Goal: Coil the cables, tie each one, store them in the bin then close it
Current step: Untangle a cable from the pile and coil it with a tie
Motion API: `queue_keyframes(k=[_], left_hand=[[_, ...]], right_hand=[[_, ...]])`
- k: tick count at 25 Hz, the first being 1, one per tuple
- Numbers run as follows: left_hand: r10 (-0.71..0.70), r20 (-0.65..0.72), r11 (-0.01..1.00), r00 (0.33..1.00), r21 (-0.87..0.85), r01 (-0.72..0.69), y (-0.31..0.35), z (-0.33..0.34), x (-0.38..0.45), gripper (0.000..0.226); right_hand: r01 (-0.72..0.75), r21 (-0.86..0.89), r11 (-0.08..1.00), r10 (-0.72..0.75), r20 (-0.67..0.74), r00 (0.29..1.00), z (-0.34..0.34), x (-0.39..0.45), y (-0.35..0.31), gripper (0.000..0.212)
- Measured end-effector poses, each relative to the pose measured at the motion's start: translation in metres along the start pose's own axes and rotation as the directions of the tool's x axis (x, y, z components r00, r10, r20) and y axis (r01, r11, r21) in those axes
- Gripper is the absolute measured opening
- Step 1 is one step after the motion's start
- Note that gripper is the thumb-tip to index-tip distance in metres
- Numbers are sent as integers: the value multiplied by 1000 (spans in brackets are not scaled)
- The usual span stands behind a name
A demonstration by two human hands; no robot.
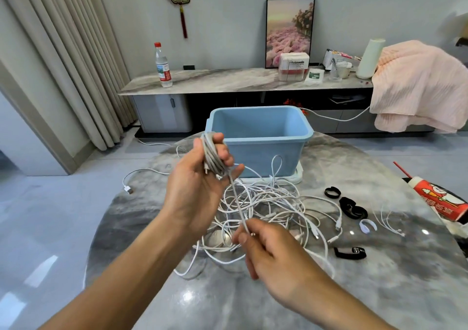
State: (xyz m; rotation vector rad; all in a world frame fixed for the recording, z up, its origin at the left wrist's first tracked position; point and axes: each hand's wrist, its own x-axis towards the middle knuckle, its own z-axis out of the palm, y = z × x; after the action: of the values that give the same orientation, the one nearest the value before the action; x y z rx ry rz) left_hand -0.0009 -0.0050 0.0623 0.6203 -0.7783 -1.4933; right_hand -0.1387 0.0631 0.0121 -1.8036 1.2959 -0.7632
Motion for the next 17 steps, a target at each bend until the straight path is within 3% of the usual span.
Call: queue_keyframes(k=[3,4,6,8,9,11,13,15,17], left_hand=[[102,-20,955,995,280,-92,-1,-10,4,36],[168,31,884,985,438,-164,-3,-12,3,36],[223,226,647,948,693,-317,-11,-13,-2,36],[173,357,473,918,787,-396,-17,-12,-5,36],[143,377,454,915,797,-399,-19,-12,-7,36],[51,375,512,926,786,-346,-22,-11,-8,36],[-85,386,609,919,750,-258,-26,-11,-12,38],[-183,403,741,897,656,-143,-31,-5,-16,39],[-242,402,859,883,512,2,-30,5,-19,39]], right_hand=[[-3,-31,1000,3,5,1000,-12,-4,-14,20],[30,-130,991,-33,-20,999,-19,-5,-18,24],[127,-382,915,-162,-61,985,-31,-7,-24,33],[225,-542,810,-310,-70,948,-39,-9,-26,34],[275,-608,745,-385,-54,921,-42,-9,-26,34],[349,-686,638,-499,-24,866,-52,-5,-23,33],[394,-661,639,-573,-67,817,-66,2,-19,28],[421,-461,781,-561,-221,798,-84,10,-15,19],[423,-101,900,-430,-354,830,-92,16,-11,18]])
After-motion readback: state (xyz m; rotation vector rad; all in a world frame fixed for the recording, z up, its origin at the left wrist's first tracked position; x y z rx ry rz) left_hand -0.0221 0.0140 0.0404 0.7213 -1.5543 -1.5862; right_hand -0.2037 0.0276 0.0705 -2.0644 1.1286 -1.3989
